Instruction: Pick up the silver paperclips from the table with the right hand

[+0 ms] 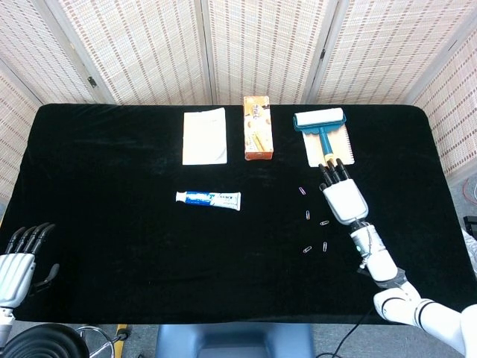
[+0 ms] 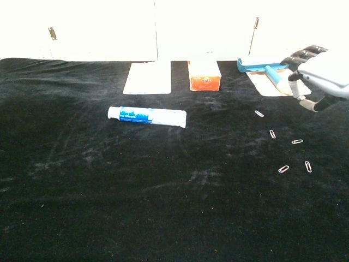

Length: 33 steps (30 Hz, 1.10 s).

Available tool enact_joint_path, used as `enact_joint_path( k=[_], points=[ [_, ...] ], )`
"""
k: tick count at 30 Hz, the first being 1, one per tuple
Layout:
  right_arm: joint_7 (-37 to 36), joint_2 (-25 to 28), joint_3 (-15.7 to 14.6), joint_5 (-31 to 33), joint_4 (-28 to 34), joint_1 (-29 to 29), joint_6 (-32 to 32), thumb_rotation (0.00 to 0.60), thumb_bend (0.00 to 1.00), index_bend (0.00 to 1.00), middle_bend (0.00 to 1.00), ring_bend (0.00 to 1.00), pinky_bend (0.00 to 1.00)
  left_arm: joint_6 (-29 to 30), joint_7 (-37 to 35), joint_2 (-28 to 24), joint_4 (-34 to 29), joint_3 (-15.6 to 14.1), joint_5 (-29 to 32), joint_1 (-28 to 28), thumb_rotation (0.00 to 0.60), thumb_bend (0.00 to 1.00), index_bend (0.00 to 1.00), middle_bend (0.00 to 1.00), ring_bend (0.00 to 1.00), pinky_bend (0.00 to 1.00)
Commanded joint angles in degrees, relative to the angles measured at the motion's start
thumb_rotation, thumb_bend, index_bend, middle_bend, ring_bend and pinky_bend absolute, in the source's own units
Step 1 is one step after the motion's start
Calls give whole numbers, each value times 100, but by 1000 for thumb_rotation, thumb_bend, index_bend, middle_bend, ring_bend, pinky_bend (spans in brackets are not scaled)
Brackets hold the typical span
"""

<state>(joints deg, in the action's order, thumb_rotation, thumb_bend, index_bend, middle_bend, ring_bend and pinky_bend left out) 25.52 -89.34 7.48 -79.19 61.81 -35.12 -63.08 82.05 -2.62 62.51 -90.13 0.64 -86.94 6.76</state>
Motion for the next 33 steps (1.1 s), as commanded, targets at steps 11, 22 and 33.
enact_joint_path(
  k=[11, 22, 33],
  points=[
    [172, -414, 70, 151, -256, -233, 315, 600, 520, 1000, 122, 8, 0, 37, -193, -63, 36, 7, -5, -21, 600, 465, 0, 113, 100, 75],
    [166, -577, 107, 196, -295, -350, 409, 600, 520, 1000, 123, 8, 0, 48, -285, -85, 53, 10, -9, -27, 600, 466, 0, 113, 100, 75],
    [253, -588, 111, 217, -265, -355, 345, 600, 519, 1000, 123, 9, 0, 82, -330, -101, 69, 11, -23, -45, 600, 465, 0, 113, 100, 75]
  ],
)
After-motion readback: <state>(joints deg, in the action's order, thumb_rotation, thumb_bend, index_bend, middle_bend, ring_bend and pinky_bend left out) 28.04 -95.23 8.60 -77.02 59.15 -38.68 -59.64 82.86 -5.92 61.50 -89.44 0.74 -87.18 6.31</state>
